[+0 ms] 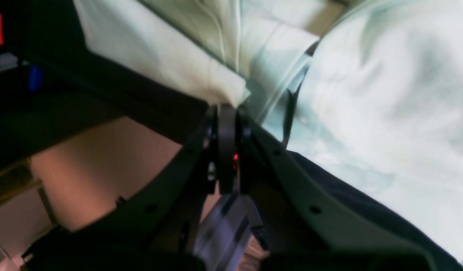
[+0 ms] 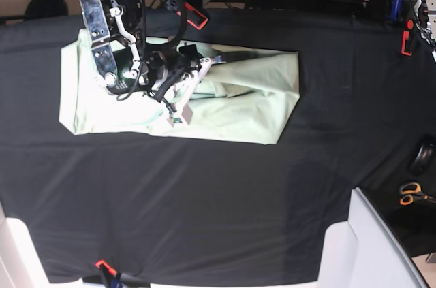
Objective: Fold the T-shirt properly
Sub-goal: 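Regrasp the middle fold with the right gripper, then pull the fold with the right gripper toward the shirt end near it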
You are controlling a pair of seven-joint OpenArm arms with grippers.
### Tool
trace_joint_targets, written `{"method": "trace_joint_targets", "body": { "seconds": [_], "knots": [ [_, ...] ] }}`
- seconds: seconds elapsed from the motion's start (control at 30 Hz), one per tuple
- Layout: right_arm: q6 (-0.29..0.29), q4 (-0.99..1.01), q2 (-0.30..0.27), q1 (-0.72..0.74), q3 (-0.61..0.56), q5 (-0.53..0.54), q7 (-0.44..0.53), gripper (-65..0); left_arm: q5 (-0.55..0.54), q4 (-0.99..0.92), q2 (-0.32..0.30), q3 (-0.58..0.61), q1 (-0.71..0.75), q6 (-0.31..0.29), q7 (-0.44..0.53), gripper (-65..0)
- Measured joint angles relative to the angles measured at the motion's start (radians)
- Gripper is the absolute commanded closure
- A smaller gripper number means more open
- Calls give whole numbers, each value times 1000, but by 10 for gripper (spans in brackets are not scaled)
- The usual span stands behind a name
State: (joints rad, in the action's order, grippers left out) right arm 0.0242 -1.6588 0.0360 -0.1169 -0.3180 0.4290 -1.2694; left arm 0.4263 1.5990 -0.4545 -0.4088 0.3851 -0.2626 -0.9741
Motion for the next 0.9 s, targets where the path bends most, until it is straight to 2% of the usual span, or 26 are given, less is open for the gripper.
{"method": "trace_joint_targets", "body": {
  "seconds": [0.2, 0.3, 0.37, 0.57, 0.9],
  "knots": [
    [0, -5, -16, -36, 0, 0, -1, -1, 0, -35, 3, 0, 2, 0, -1, 0],
    [59, -16, -22, -69, 11, -5, 2, -1, 0, -35, 2, 0, 0, 0, 2, 0],
    [64, -45, -19, -90, 50, 11, 0, -1, 0, -35, 0, 0, 0, 0, 3, 0],
    [67, -52, -19, -90, 112, 3, 2, -1, 0, -35, 0, 3, 0, 0, 3, 0],
    [68, -53, -16, -104, 110, 6, 3, -1, 0, -35, 0, 4, 0, 0, 3, 0]
  ]
}}
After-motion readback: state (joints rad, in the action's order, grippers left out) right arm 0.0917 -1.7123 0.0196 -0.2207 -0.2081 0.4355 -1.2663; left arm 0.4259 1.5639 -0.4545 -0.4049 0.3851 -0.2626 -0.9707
